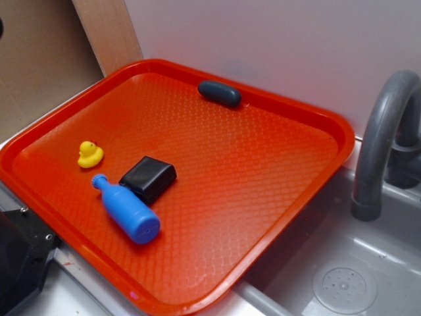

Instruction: Grab the black box.

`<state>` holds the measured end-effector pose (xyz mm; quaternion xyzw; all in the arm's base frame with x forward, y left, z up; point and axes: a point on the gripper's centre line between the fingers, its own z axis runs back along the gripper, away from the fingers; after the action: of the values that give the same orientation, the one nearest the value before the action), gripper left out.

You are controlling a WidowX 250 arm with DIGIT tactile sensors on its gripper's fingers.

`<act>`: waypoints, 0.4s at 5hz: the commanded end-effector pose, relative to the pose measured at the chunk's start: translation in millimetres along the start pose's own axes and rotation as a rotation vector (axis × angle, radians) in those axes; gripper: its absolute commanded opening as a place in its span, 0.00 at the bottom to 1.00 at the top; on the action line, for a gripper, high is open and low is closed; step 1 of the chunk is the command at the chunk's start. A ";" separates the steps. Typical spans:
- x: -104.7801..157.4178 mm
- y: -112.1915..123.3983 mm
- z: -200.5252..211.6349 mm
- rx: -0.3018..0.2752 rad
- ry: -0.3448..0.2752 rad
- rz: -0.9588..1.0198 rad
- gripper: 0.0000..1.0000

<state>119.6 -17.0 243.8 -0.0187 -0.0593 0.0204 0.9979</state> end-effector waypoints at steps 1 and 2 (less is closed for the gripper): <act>0.0 0.0 0.0 0.000 0.000 0.000 1.00; 10.4 3.8 -36.1 -0.037 0.001 0.080 1.00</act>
<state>130.8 -17.6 203.3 -0.0394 -0.0493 0.0440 0.9970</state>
